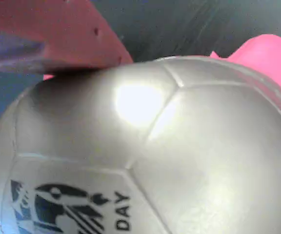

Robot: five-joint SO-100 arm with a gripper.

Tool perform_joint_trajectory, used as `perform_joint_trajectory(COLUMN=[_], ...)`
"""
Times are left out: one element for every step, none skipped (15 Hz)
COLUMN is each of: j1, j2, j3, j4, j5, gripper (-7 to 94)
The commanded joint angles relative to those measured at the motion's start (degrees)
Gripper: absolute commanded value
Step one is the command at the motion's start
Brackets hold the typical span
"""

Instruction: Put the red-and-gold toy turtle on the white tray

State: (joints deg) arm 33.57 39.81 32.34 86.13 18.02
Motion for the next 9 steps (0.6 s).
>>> perform_joint_trajectory(j1=[0.9,0.9,0.7,0.3,-1.0,-3.3,-7.4,-12.9,-19.1], j2=[17.3,18.3,19.2,21.5,25.5,30.7,36.0,41.3,45.4], j3=[-1.7,-0.2,2.5,6.3,10.2,13.9,17.1,20.6,22.7], j4=[2.5,2.6,1.8,0.2,-1.1,-1.3,0.0,2.0,4.0], j5=[-1.9,-2.2,-2.9,-4.0,-6.4,-9.5,-12.5,-15.3,-16.2], gripper=[0,0,0,0,0,0,0,0,0])
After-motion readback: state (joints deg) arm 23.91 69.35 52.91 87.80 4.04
